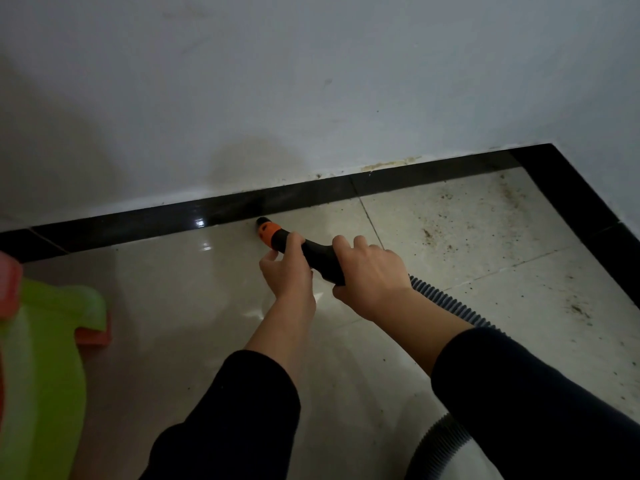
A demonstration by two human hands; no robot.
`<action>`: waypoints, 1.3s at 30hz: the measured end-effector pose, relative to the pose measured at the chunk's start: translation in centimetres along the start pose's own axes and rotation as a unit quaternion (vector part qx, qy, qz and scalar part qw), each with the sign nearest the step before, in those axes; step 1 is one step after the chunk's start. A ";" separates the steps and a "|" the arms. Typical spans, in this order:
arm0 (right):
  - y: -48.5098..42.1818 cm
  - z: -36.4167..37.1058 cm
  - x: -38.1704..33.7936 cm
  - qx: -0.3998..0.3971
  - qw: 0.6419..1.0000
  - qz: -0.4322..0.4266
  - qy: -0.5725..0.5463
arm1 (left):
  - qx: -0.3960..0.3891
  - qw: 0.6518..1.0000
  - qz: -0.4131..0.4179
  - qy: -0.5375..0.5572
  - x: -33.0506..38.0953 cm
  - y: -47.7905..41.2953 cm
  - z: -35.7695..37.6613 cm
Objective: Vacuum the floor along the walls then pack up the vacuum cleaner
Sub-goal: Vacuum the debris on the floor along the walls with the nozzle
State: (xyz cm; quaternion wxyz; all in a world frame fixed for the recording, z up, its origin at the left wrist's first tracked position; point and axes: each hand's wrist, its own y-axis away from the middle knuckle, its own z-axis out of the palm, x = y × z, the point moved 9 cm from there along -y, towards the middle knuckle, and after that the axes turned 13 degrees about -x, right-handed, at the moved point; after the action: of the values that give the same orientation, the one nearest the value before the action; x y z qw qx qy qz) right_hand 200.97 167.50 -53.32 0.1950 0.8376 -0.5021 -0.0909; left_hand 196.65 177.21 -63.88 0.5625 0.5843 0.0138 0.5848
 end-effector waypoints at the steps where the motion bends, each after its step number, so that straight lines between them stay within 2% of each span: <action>1: -0.1 0.0 -0.2 0.000 1.000 -0.003 -0.002 | 0.004 1.000 0.001 0.004 0.1 0.0 -0.2; 10: -0.6 0.2 -1.4 0.002 1.000 -0.010 -0.012 | 0.029 0.999 0.017 0.001 0.7 -0.3 -1.4; 17: -0.6 0.0 0.0 0.001 1.000 0.013 -0.007 | 0.013 1.000 0.013 0.015 0.5 0.0 0.3; 39: 0.8 0.9 6.5 0.007 0.995 0.097 -0.031 | -0.060 0.997 -0.018 -0.038 -2.4 0.0 6.6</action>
State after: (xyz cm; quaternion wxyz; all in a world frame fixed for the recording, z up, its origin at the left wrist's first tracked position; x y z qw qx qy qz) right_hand 203.10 161.26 -53.48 0.1812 0.7831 -0.5876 -0.0935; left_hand 200.51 171.34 -63.40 0.6071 0.5712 -0.0321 0.5515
